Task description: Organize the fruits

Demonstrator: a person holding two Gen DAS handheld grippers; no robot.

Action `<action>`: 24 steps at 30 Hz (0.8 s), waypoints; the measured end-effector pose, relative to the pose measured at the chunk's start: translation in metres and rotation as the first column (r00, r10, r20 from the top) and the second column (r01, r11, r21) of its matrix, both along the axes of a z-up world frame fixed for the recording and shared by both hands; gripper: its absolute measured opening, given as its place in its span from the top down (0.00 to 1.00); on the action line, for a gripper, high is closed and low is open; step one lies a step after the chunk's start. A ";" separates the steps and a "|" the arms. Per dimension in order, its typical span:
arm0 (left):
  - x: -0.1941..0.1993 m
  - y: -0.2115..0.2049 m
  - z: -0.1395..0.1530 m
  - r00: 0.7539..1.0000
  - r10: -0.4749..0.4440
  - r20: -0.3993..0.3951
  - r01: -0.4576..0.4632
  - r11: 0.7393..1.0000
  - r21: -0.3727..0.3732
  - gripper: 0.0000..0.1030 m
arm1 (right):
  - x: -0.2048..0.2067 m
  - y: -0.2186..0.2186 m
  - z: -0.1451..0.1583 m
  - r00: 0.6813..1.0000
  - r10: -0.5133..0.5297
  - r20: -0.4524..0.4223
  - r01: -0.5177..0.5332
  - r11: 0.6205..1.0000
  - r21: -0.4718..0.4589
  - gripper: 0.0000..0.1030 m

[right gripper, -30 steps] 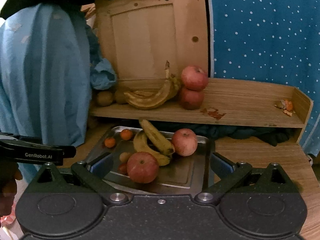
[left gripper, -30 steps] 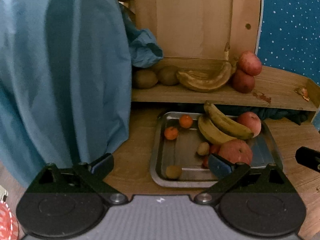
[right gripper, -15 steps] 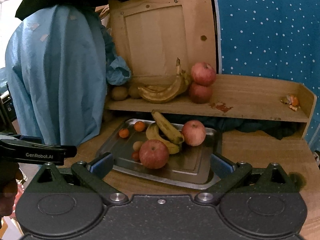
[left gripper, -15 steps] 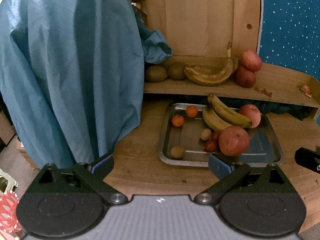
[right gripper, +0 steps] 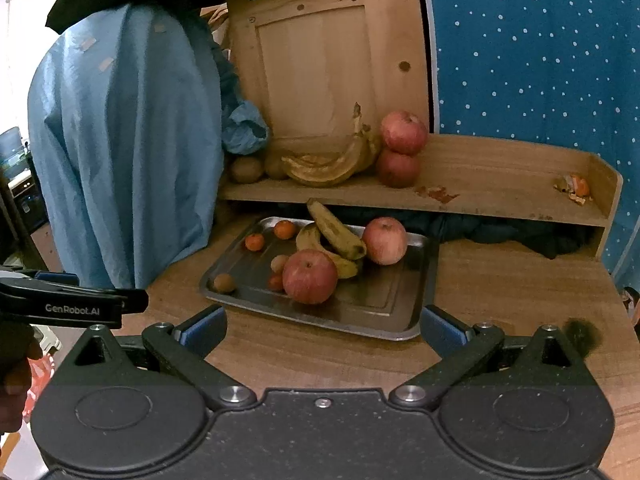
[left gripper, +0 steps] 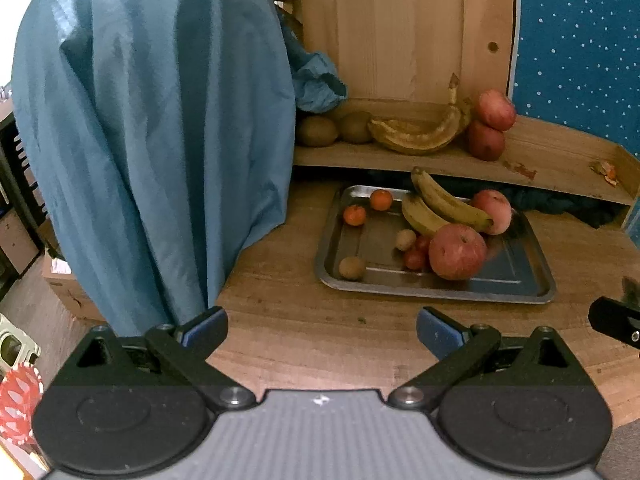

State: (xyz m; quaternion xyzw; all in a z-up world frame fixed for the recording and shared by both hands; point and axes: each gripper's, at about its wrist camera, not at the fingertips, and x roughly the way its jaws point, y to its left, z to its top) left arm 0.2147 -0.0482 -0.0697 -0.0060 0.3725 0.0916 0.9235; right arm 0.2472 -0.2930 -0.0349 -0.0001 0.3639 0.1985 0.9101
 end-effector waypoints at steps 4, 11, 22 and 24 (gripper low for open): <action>-0.010 -0.002 -0.001 1.000 -0.002 -0.003 0.002 1.000 -0.009 0.00 | -0.009 -0.002 0.000 1.000 0.002 -0.009 -0.002 1.000 -0.001 0.01; -0.022 -0.005 -0.004 1.000 -0.013 -0.014 0.013 1.000 -0.018 0.00 | -0.023 -0.005 -0.003 1.000 -0.004 -0.028 0.004 1.000 -0.004 0.01; -0.034 -0.006 -0.007 0.999 -0.029 -0.025 0.028 0.999 -0.025 0.00 | -0.038 -0.009 -0.008 0.999 -0.013 -0.048 0.013 1.000 -0.006 0.01; -0.036 -0.007 -0.007 0.999 -0.030 -0.026 0.029 0.999 -0.024 0.00 | -0.040 -0.009 -0.008 0.999 -0.015 -0.050 0.015 1.000 -0.007 0.01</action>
